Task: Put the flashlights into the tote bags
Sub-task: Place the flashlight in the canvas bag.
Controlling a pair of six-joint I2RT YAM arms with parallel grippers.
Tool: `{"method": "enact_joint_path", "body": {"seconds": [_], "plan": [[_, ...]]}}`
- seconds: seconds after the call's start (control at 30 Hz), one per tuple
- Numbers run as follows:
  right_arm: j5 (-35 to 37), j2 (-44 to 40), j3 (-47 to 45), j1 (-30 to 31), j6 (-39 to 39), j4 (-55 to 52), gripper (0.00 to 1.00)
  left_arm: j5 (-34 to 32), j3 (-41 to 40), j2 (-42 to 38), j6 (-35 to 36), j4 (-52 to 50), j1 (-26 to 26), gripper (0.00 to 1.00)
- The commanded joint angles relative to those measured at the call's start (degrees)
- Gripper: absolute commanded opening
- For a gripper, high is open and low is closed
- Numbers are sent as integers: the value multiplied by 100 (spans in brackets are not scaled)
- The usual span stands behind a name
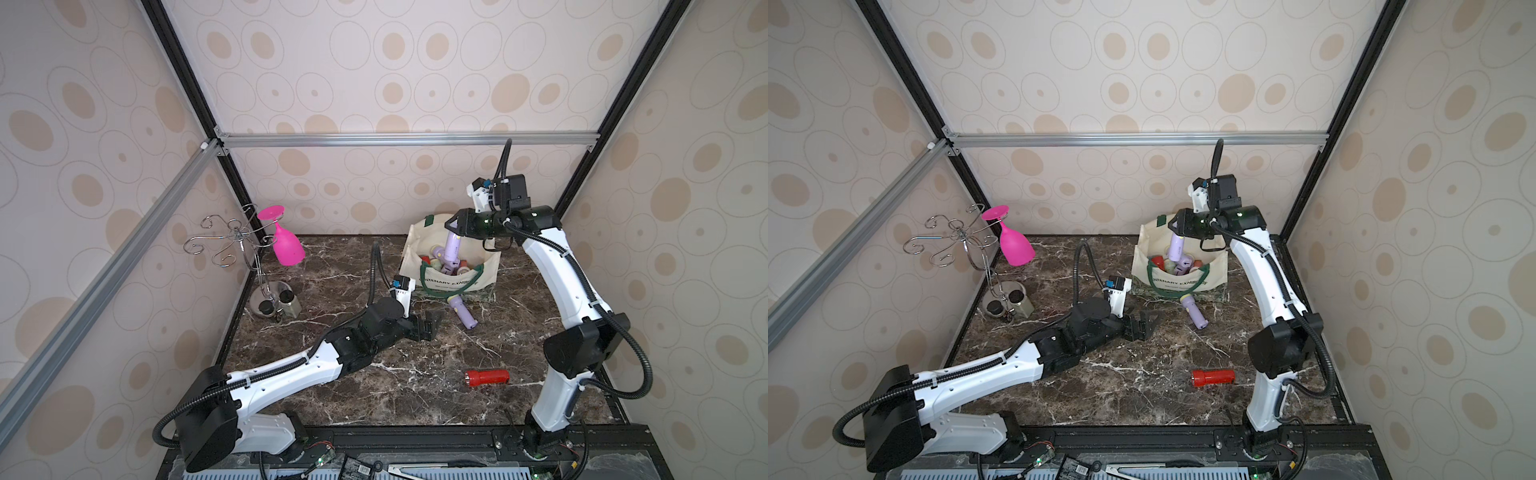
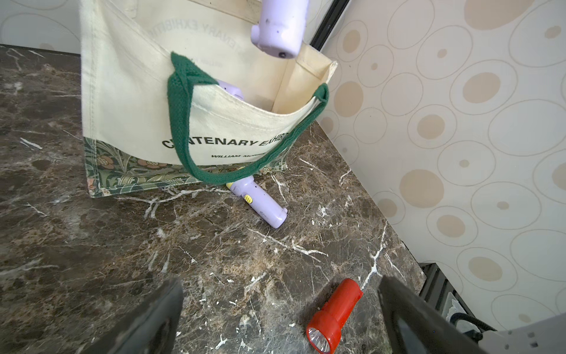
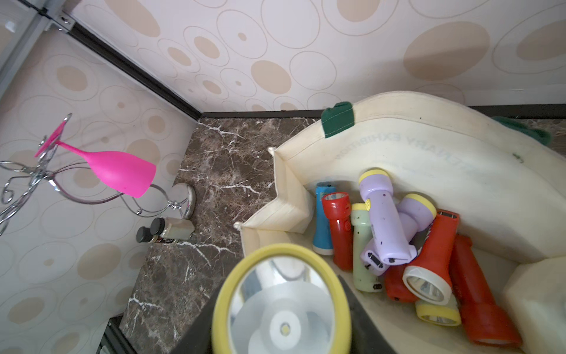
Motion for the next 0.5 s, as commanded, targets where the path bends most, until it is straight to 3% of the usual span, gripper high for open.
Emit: {"method": "enact_joint_path", "body": {"seconds": [0.0, 0.47], "plan": [[293, 320, 390, -4, -96, -100, 0, -17, -39, -25, -154, 10, 54, 100], [693, 1373, 691, 15, -475, -412, 0, 37, -145, 145, -283, 261, 45, 100]]}}
